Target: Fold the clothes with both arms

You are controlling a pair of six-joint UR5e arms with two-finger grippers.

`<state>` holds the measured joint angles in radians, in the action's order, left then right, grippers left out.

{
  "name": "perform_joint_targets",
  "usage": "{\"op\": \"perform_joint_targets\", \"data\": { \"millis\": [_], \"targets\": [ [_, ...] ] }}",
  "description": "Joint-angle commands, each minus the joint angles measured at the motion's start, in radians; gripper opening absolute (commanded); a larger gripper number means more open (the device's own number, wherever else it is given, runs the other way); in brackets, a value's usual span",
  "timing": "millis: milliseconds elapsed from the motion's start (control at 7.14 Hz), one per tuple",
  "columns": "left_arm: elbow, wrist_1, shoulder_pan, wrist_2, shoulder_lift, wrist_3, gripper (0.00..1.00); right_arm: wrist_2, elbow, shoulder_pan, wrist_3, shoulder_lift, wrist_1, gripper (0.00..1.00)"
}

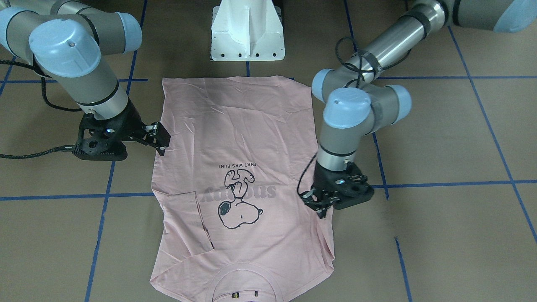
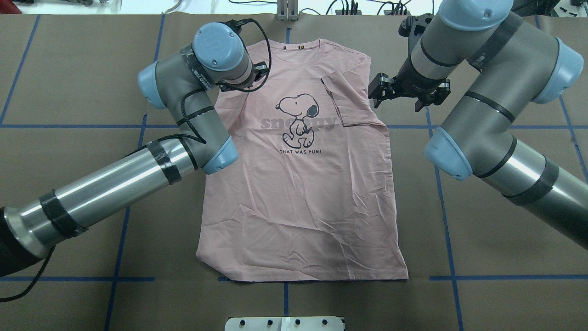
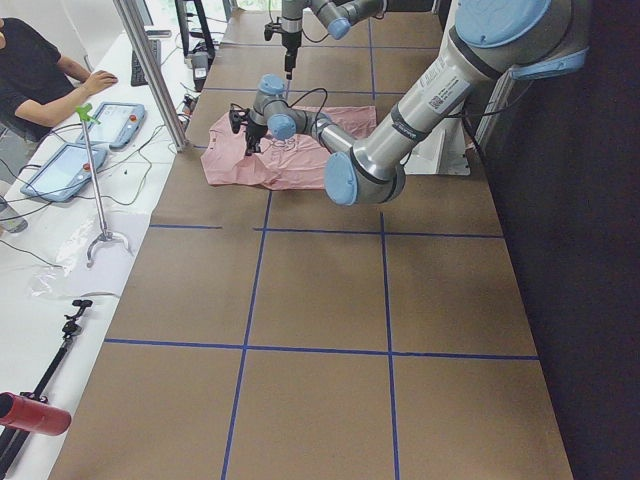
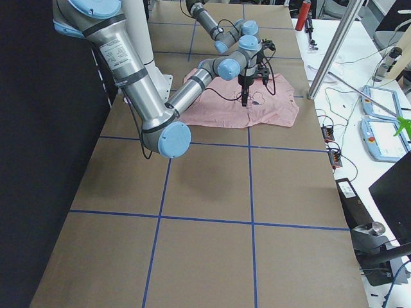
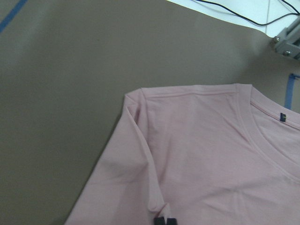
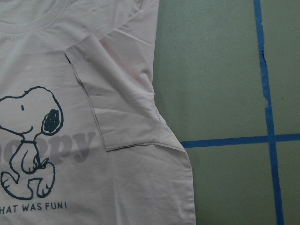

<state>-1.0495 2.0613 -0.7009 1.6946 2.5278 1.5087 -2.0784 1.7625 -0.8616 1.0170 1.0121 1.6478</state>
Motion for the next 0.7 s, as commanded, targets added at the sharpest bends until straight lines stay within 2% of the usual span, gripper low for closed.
{"op": "perform_joint_targets", "data": {
  "millis": [0, 140, 280, 420, 560],
  "targets": [
    [0.086, 0.077, 0.021, -0.016, 0.028, 0.038, 0.00, 0.001, 0.000, 0.001, 0.000, -0.001, 0.000, 1.00],
    [0.085, 0.086, 0.023, -0.016, 0.026, 0.016, 0.84, 0.001, 0.002, 0.001, 0.002, -0.001, 0.000, 1.00],
    [0.074, 0.092, 0.021, -0.015, 0.032, 0.013, 1.00, 0.001, 0.000, 0.000, 0.000, 0.000, 0.000, 1.00],
    [0.031, 0.120, 0.018, -0.006, 0.029, 0.008, 1.00, 0.000, 0.002, 0.000, 0.002, 0.000, 0.000, 1.00],
    [-0.057, 0.114, 0.018, 0.016, -0.010, 0.007, 1.00, -0.003, 0.011, 0.000, 0.018, 0.002, 0.000, 1.00]
  ]
}}
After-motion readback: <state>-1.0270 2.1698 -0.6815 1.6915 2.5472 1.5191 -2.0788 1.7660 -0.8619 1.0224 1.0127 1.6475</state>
